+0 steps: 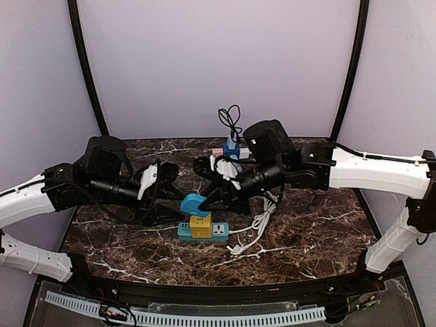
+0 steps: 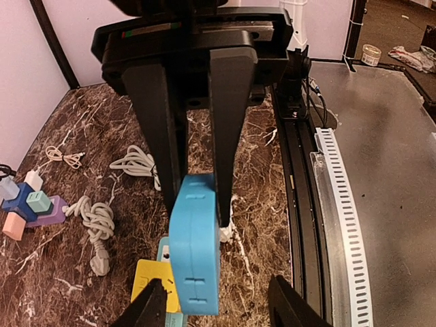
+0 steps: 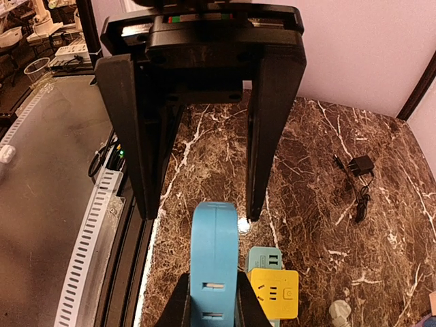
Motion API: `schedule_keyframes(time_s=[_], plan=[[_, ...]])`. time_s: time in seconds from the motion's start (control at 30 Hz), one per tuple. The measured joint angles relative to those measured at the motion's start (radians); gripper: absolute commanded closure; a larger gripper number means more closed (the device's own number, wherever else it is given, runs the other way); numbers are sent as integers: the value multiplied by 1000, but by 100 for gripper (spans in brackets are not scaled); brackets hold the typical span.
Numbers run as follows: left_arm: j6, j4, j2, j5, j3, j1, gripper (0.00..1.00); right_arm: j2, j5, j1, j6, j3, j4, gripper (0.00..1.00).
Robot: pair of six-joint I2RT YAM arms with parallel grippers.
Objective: Insert the plug
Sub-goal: Adjust the plug.
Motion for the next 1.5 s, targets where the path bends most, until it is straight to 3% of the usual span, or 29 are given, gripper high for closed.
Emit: schedule_keyframes(time_s=[0.17,0.23,0.37,0.4,0.5,0.53,0.67,0.9,1.1,1.23,1.37,1.5], plan=[[-18,42,5,-5,-6,-12,74,13,0,8,-8,19,-6,100],[-26,56,5,-9,-10,-12,92,19,0,10,-11,23,-10,100],[-37,76,5,-24,-26,-11,99,23,12,14,-16,25,-23,100],[-39,82,5,-24,-30,-11,99,23,15,14,-16,25,-24,94],[-57,96,3,-31,-40,-11,99,22,25,14,-9,20,-16,40],[-65,99,3,-36,-43,-11,99,20,41,14,4,9,2,29],[-105,126,-5,-89,-76,-11,99,-41,71,0,64,-122,143,19],[-177,375,-54,-76,-187,-11,99,-149,2,-84,238,-428,528,22],[-317,695,-68,-48,-343,-11,99,-132,-43,-87,331,-494,765,29],[-383,807,-66,-49,-411,-11,99,-111,-90,-86,361,-489,854,44],[-409,871,-66,-51,-433,-11,99,-76,-117,-85,365,-465,862,48],[-416,909,-66,-53,-433,-11,99,-47,-142,-85,365,-442,841,74]])
